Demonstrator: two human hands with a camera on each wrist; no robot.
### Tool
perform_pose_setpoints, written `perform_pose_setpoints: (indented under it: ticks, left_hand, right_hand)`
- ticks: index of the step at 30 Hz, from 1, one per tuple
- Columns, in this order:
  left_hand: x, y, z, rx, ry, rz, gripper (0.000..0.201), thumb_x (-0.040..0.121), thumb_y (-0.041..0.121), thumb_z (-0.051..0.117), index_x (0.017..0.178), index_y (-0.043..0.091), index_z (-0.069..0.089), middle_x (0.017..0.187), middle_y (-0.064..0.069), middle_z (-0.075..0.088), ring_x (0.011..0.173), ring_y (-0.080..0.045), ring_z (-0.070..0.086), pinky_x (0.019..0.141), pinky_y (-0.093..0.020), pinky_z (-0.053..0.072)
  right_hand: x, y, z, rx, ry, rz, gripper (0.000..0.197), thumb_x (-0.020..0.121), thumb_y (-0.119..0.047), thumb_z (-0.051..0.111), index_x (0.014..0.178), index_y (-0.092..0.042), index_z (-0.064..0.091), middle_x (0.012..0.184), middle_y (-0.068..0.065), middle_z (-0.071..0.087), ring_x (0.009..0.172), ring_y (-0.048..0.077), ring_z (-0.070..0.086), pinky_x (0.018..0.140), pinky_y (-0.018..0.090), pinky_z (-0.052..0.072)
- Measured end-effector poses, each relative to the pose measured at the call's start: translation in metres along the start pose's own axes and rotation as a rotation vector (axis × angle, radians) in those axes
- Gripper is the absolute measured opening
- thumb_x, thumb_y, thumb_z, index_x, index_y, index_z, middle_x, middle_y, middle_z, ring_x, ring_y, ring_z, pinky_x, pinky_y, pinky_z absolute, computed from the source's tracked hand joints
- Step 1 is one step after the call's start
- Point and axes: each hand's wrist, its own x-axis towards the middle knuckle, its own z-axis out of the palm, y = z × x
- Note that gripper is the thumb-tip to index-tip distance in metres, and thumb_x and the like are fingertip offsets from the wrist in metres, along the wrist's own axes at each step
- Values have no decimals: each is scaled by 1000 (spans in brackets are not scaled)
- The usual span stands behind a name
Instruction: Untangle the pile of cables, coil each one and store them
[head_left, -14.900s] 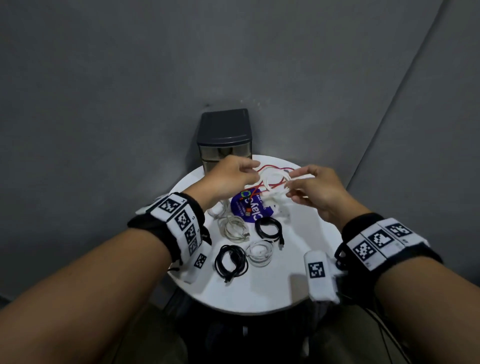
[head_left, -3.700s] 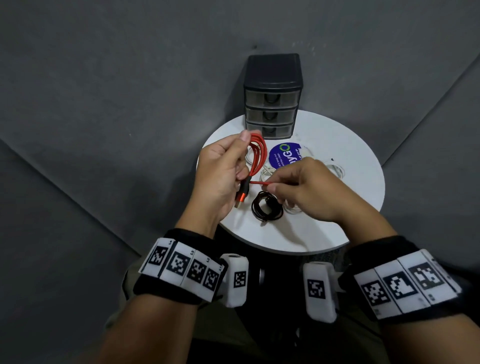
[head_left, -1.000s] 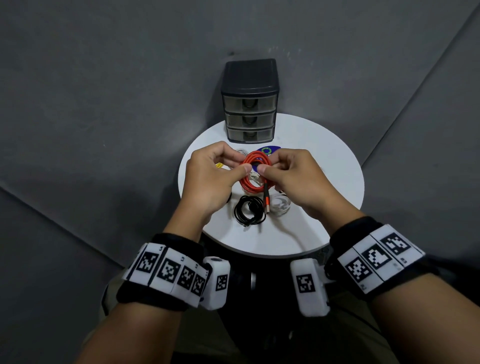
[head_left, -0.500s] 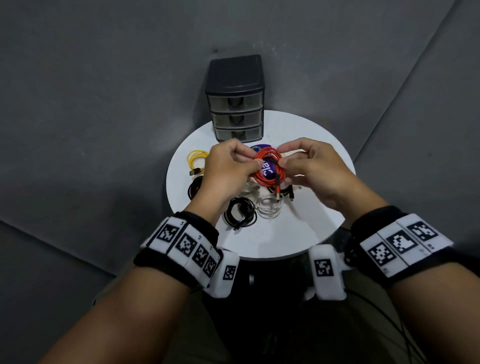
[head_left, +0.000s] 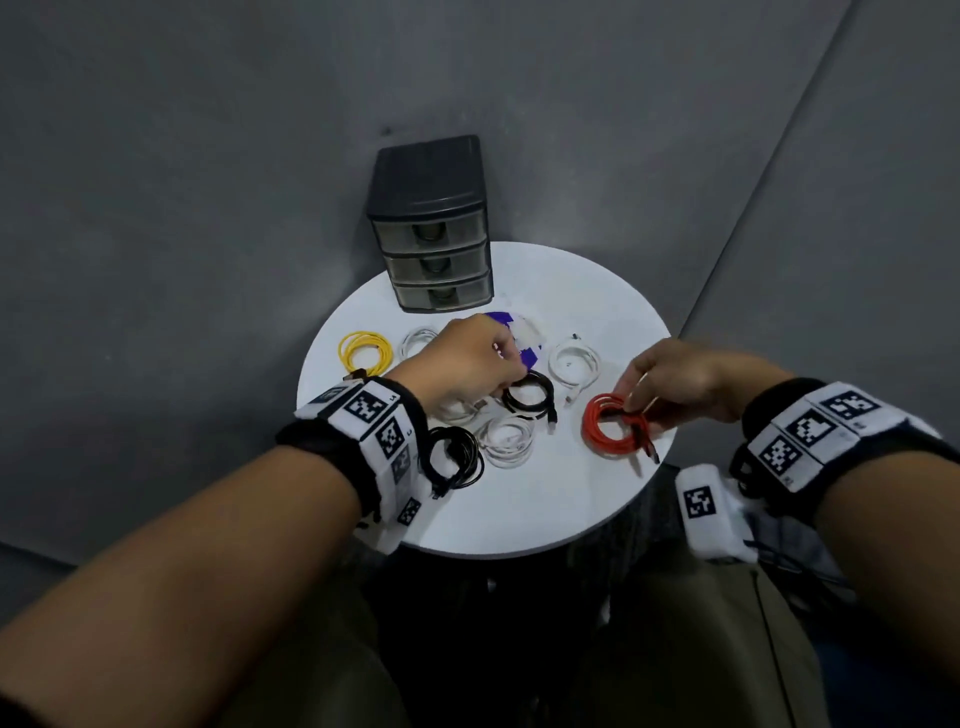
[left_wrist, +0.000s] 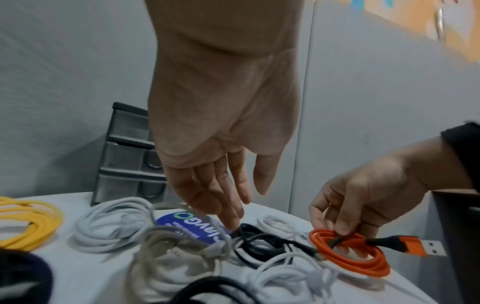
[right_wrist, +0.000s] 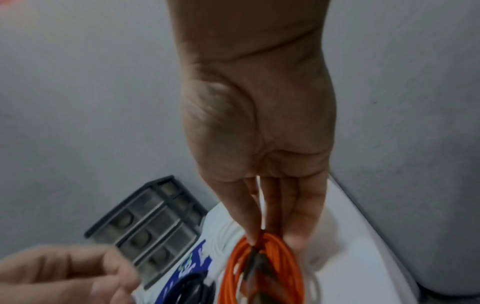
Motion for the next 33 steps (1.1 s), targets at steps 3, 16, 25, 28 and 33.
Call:
perform_pose_setpoints:
  ticks: [3,16,25,28,33]
  left_hand:
    - [4,-14,-13,43,59,21,3,89,16,71,87,16,73,74,7,69,65,-8,61,57,-18,45]
    - [34,-54,-100,288,198,41,71,92,25,64,154,27,29,144,-9,50,124,-28,55,98,-41,50]
    - [54,-51,-103,511,93,9,82,93,29,57,158,34,8,136,-10,51,112,-32,59,86,-43,52]
    - [59,-46,-104,553,65,-15,72,90,27,56,151,30,18,125,-8,56,101,-31,61,85,-47,55]
    - [60,-31,-109,559,67,-7,44,90,18,54,131,20,37,110,-7,61,89,-29,60,72,-41,51]
  right_hand:
    - [12,-8,6,-143,39,-37,13,90,6,64,101,0,69,92,22,75,75,27,72,65,33,61]
    - [31,-148,7,-339,398,-574,40,93,-14,65,132,-21,59,122,4,65,106,27,63,93,36,50]
    - [66,-209,39,-808,453,-602,53,103,-17,47,155,-14,34,164,8,28,146,30,34,117,43,32]
    - [72,-211,35,-769,515,-602,49,100,-9,49,148,-18,48,152,10,48,134,34,49,109,43,41]
    - [77,-218,27,-747,555,-606,42,95,-6,59,134,-21,64,131,11,66,119,32,61,99,40,49]
